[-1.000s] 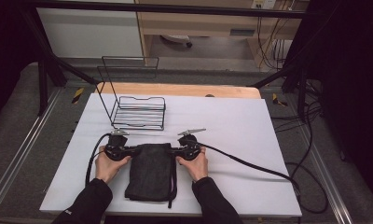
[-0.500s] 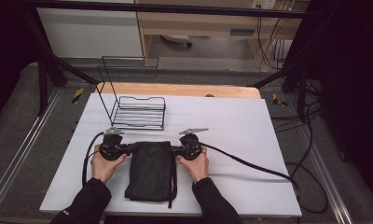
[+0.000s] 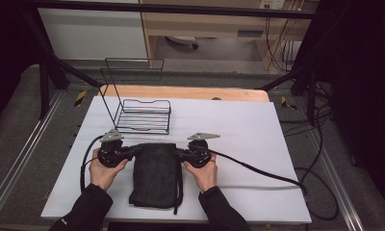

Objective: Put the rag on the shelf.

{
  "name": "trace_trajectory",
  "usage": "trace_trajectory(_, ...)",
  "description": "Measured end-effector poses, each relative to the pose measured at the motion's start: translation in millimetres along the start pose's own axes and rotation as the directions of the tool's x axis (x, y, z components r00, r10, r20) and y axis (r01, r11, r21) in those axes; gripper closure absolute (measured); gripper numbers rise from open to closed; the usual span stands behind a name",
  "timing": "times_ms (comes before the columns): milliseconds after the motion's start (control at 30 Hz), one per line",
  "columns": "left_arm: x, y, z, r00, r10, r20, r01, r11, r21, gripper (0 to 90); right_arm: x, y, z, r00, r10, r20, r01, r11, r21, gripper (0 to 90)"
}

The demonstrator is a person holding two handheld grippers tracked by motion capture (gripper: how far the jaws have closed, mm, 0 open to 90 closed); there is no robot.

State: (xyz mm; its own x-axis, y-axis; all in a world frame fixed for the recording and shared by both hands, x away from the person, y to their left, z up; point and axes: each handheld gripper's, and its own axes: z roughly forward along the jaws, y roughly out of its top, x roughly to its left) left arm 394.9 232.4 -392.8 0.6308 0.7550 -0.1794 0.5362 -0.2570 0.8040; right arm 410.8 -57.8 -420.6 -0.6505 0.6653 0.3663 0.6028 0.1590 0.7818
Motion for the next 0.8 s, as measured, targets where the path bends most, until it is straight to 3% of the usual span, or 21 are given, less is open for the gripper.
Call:
trace_trajectory(400,-19.7,13.2,-23.7,0.9981,0.062,-0.01,-0.062,0.9943,-0.087,81.6,12.2,7.0,-24.7,0.9992,-0.041,-0.006,0.04,0.993,-0.11,80.4)
trace_trajectory(567,-27.3,19.2,-34.0,0.9959,0.09,-0.013,-0.091,0.9885,-0.121,81.7,16.1,11.6,-35.0,0.9984,-0.054,-0.014,0.051,0.988,-0.148,80.7)
trace_trajectory(800,-36.1,26.0,-47.2,0.9936,0.112,-0.016,-0.113,0.9797,-0.166,81.8,25.0,20.5,-47.9,0.9936,-0.113,-0.003,0.111,0.975,-0.192,80.8)
